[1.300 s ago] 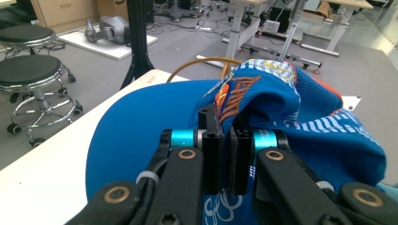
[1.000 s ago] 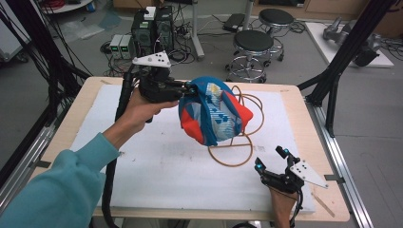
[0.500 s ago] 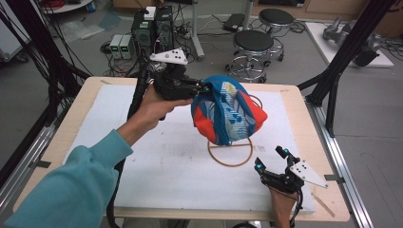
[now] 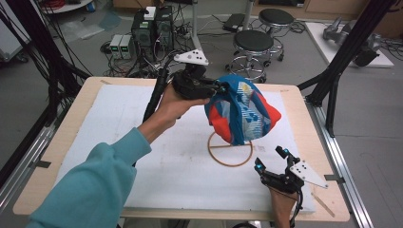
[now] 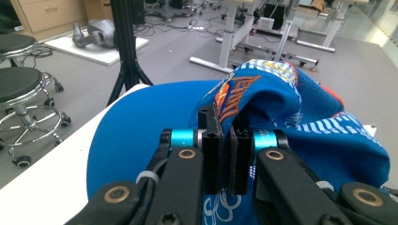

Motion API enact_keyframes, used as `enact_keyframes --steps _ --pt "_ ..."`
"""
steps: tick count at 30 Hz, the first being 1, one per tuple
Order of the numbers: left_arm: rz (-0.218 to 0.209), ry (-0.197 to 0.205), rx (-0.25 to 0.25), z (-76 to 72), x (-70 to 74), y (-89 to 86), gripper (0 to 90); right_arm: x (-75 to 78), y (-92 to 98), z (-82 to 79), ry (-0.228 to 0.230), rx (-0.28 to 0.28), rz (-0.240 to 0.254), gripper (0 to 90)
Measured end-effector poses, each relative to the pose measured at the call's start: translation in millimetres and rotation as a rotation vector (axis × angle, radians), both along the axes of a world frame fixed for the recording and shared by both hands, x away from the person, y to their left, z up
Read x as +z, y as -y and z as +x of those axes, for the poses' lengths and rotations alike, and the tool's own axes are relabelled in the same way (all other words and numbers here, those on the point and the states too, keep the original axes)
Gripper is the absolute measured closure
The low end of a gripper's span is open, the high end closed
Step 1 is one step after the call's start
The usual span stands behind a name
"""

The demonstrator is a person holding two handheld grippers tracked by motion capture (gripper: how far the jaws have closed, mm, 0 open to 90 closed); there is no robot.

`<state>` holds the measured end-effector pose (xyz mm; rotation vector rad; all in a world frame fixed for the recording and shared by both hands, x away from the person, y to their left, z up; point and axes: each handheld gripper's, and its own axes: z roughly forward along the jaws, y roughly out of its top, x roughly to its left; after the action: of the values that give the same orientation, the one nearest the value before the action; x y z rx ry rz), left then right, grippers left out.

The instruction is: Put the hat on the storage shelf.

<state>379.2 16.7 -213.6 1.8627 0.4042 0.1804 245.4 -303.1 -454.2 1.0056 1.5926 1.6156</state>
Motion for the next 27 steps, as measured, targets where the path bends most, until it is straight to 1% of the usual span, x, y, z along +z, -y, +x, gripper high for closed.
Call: enact_keyframes --steps 3,4,6,11,13,17,19,21,26,27 --pt "0.03 0.007 -0.004 1.4 -4.4 7.1 86.7 0.1 -0.3 -0.6 -0.006 0.001 0.007 8.0" --pt "0.031 0.005 -0.005 1.7 -5.6 8.9 86.6 -0.1 -0.2 -0.7 -0.005 0.0 0.003 8.0" --pt "0.049 0.011 -0.002 2.8 -7.8 12.5 86.6 -0.1 -0.2 -0.7 -0.003 0.0 0.005 8.0" --pt "0.037 0.008 0.01 6.7 -7.0 17.4 86.6 -0.1 0.1 -0.4 0.0 -0.001 0.005 8.0" --pt "0.041 0.006 0.01 9.0 -7.4 18.1 86.5 -0.1 0.2 -0.3 0.001 -0.001 0.005 8.0" --pt "0.037 -0.019 0.018 14.0 -10.7 18.3 85.9 -0.1 -0.1 -0.7 -0.003 0.0 0.007 8.0" --pt "0.051 -0.02 0.03 16.6 -11.9 16.9 85.3 -0.2 0.0 -0.7 -0.001 -0.001 0.003 8.0" --pt "0.057 -0.029 0.035 19.0 -13.3 16.0 83.5 -0.2 -0.2 -0.8 0.0 -0.001 0.005 8.0" --pt "0.052 -0.045 0.045 24.2 -16.5 16.2 80.3 -0.3 -0.2 -0.7 0.005 0.001 0.003 8.0" --pt "0.045 -0.05 0.049 25.3 -16.9 16.0 80.4 -0.2 -0.2 -0.9 0.003 0.001 0.003 8.0"
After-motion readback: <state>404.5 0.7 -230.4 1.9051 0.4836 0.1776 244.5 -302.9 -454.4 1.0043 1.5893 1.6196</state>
